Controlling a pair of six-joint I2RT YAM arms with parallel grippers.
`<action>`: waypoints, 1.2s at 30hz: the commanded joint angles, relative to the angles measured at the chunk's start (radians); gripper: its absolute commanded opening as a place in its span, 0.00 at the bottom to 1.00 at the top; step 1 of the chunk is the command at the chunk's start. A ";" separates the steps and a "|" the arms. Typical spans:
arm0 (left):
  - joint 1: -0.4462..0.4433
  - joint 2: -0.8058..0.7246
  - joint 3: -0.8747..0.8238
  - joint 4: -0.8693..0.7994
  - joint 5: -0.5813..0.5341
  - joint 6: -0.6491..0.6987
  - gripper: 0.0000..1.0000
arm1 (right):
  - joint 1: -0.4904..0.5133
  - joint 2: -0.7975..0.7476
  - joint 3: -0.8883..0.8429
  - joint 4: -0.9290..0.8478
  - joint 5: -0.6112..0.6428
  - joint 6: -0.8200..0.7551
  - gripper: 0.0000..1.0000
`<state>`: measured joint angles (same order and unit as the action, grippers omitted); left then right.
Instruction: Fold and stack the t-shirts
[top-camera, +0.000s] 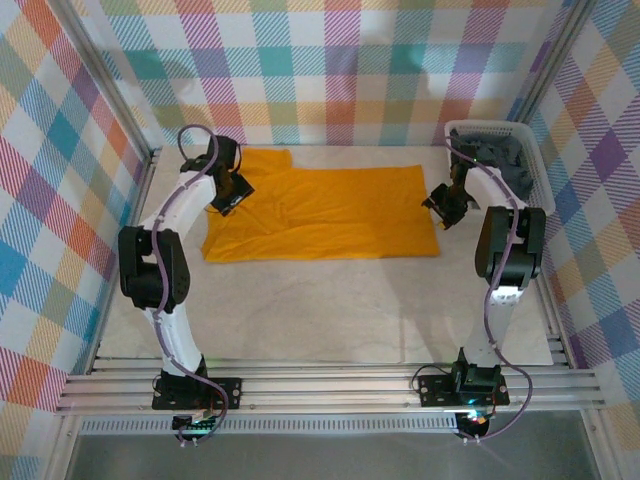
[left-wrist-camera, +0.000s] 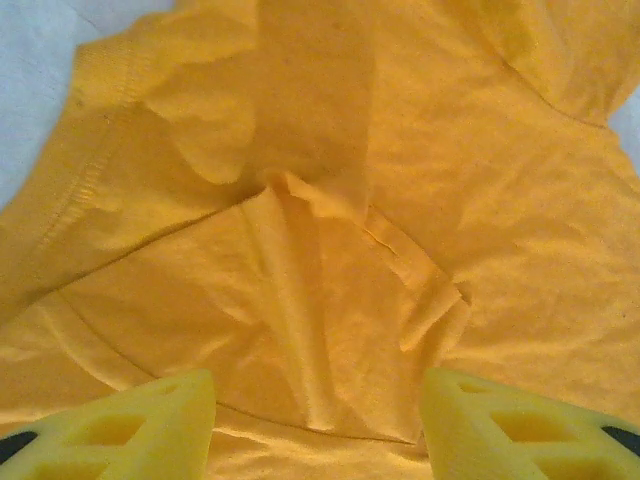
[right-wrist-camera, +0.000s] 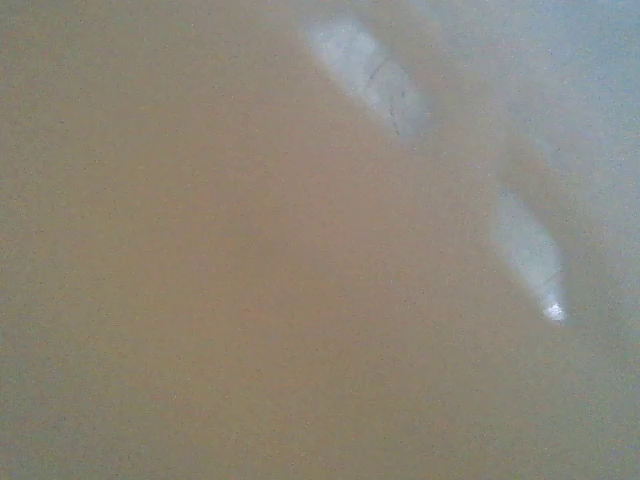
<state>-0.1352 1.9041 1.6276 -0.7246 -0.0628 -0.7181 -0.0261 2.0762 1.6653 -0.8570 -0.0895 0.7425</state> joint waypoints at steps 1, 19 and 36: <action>0.036 -0.124 -0.107 -0.020 -0.034 -0.026 0.56 | 0.004 -0.130 -0.074 -0.024 0.001 -0.057 0.52; 0.088 -0.001 -0.334 0.057 -0.023 -0.147 0.17 | 0.115 -0.096 -0.292 0.127 0.011 -0.077 0.29; 0.093 -0.410 -0.855 -0.029 -0.048 -0.245 0.17 | 0.148 -0.407 -0.761 0.045 -0.033 -0.030 0.32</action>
<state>-0.0563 1.5543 0.8333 -0.6170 -0.0731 -0.9466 0.1070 1.7176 0.9970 -0.7410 -0.0998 0.6735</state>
